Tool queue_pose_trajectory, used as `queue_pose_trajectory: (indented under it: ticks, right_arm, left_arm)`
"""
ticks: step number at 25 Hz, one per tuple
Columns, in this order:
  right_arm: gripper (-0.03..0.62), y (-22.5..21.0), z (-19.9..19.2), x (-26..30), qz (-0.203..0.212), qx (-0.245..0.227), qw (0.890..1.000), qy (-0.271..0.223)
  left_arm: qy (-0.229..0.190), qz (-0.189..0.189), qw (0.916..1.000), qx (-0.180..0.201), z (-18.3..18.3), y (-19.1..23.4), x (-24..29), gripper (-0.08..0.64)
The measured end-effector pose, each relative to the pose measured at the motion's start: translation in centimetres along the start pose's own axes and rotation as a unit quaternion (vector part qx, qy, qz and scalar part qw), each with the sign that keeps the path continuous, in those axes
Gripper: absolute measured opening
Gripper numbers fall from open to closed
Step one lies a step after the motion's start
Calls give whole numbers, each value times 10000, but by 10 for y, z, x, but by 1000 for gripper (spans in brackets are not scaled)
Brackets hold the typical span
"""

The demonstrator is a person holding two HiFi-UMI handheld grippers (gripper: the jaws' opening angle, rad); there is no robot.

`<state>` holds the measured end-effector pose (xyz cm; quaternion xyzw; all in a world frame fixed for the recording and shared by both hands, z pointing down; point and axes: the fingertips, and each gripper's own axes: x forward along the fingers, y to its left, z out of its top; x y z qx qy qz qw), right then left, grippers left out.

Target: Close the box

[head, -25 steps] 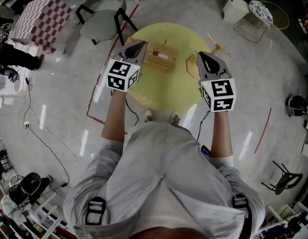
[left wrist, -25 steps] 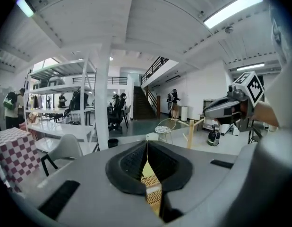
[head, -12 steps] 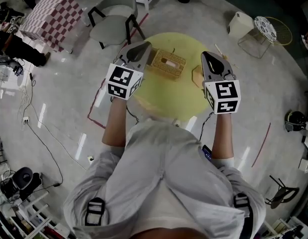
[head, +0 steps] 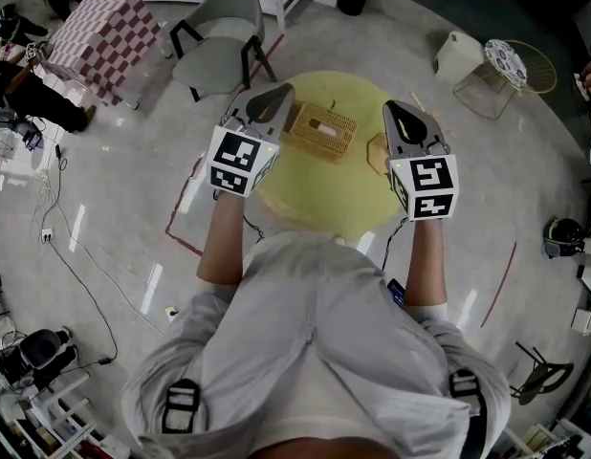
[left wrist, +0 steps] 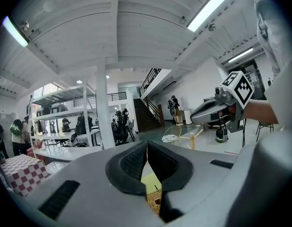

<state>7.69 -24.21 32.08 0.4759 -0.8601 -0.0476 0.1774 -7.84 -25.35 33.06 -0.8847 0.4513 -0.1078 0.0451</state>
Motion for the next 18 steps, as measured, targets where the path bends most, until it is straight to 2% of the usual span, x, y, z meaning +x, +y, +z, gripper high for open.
queue_pose_trajectory:
  ticks: [18]
  right_arm:
    - [21, 4, -7, -3, 42, 29, 10000, 23]
  left_arm:
    - [50, -101, 9999, -72, -7, -9, 1, 32]
